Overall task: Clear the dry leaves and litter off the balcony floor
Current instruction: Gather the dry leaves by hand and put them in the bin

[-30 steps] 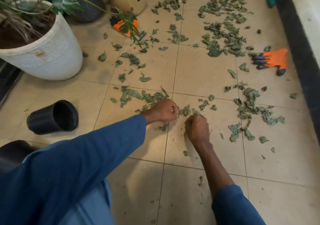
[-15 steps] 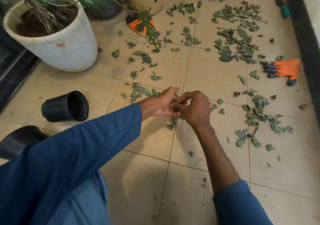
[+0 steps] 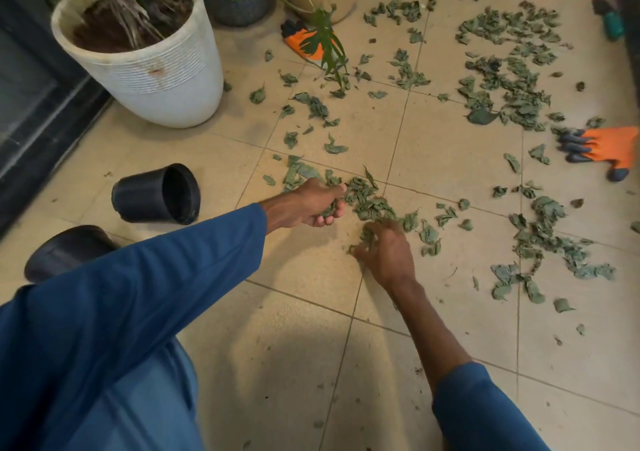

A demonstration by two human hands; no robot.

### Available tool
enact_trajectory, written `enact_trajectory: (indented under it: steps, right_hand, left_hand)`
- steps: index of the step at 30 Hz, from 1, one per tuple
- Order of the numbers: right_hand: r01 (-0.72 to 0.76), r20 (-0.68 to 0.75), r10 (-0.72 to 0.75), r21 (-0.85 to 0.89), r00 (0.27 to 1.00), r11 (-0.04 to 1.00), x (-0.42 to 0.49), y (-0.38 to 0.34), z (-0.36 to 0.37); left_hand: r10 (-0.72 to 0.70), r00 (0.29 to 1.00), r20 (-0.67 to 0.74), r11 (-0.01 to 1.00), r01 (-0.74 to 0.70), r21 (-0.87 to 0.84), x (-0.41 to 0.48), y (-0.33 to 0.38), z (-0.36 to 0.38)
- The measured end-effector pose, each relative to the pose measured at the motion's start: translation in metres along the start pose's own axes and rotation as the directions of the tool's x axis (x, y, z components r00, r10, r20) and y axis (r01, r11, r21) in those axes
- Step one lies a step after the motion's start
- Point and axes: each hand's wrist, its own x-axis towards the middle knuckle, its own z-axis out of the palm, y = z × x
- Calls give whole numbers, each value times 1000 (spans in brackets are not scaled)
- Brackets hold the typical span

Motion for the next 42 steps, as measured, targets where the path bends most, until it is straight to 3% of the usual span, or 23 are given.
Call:
enact_trajectory:
  steps: [6, 10, 14, 17, 20, 25, 28, 30, 32, 34, 35, 38, 42]
  right_hand:
    - [45, -33, -47, -75, 998, 996, -8, -2, 20]
    - [23, -17, -20, 172, 1000, 985, -8, -6, -13]
    - [121, -115, -74, 475, 991, 872, -8, -39, -65]
    - [170, -102, -136, 513, 985, 841, -12, -66, -84]
    - [195, -79, -178, 424, 981, 884, -16, -72, -85]
    - [280, -216, -230, 239, 949, 930, -21, -59, -90]
    - [234, -87, -218, 415, 972, 879, -25, -35, -105]
    - [93, -25, -97, 601, 995, 794, -30, -12, -114]
    - [-36, -45, 84, 631, 995, 775, -38, 15, -112]
    - [-148, -51, 189, 438, 981, 887, -48, 41, -99]
    - [-208, 10, 217, 333, 976, 920, -55, 50, -89]
    - [-303, 173, 279, 137, 945, 943, -81, 60, -47]
    - [-224, 44, 221, 75, 974, 972, -97, 44, 1]
  left_hand:
    - [-27, 999, -40, 995, 23, -101, -17, -3, -1]
    - [-112, 992, -54, 965, 96, -242, -37, -11, 7]
    - [-233, 972, -41, 883, 194, -428, -51, -9, 22]
    - [-271, 962, 23, 797, 238, -555, -58, 2, 37]
    - [-248, 967, 58, 760, 231, -608, -60, 14, 47]
    - [-171, 985, 22, 889, 164, -427, -46, 24, 63]
    - [-120, 993, -5, 947, 112, -301, -43, 22, 77]
    - [-92, 996, -18, 971, 85, -224, -42, 20, 83]
    - [-76, 997, -23, 983, 71, -168, -39, 17, 87]
    - [-59, 998, -14, 991, 57, -122, -35, 16, 92]
    - [-51, 999, -16, 994, 50, -99, -34, 16, 94]
    - [-52, 999, 5, 997, 52, -48, -29, 16, 102]
    - [-60, 997, 53, 998, 61, -15, -24, 15, 109]
